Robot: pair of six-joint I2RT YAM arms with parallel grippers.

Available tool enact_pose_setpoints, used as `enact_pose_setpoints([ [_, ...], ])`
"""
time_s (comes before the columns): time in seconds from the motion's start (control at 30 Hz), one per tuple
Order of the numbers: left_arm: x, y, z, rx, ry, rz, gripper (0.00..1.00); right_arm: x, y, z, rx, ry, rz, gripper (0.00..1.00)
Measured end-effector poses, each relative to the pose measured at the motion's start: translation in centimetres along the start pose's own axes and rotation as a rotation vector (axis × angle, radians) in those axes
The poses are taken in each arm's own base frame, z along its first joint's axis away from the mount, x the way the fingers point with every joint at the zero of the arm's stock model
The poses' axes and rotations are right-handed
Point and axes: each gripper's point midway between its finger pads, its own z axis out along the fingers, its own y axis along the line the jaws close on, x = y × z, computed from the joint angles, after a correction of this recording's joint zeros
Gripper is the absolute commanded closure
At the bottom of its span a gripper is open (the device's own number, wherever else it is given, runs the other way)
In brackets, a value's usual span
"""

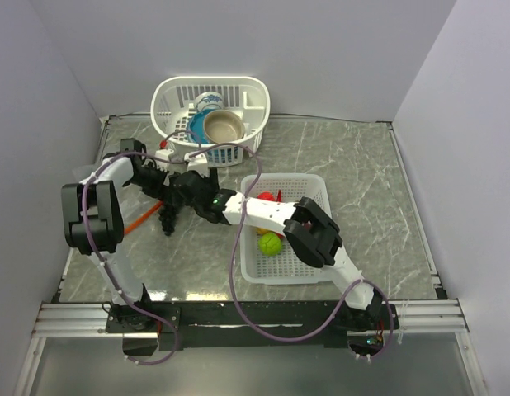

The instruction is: Open the zip-top bag and remove the fake food

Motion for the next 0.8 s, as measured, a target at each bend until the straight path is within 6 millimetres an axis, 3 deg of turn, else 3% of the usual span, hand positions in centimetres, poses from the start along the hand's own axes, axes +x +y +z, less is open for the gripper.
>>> enact_pose_setpoints([
  [0.33, -0.2, 1.0, -4.6, -0.107, -0.064, -0.011, 0.03, -1.8, 2.6, -0.7, -0.082, -0.021, 0.077, 0.0],
  [0.47, -0.4, 0.1, -6.1, -0.106, -0.127, -0.059, 0.03, -1.2, 2.5, -1.7, -0.109, -0.003, 0.157, 0.02],
  [0.53, -0.2, -1.0, -7.0, -0.083, -0.144, -0.088, 0.03, 0.6, -0.4, -1.9, -0.038, 0.019, 0.15, 0.02],
  [0.6, -0.2, -1.6, -8.0, -0.074, -0.165, -0.112, 0.03, 3.4, -5.7, -1.3, 0.059, 0.056, 0.151, 0.02],
  [0.67, -0.3, -1.7, -8.4, -0.065, -0.18, -0.135, 0.03, 5.4, -9.6, -0.7, 0.14, 0.093, 0.154, 0.0],
  [0.73, 0.0, -1.7, -8.2, -0.048, -0.173, -0.155, 0.03, 6.0, -12.3, 0.0, 0.205, 0.115, 0.16, 0.0],
  [0.8, 0.2, -2.0, -7.9, -0.032, -0.166, -0.172, 0.03, 5.0, -13.1, 0.6, 0.232, 0.109, 0.169, 0.0],
])
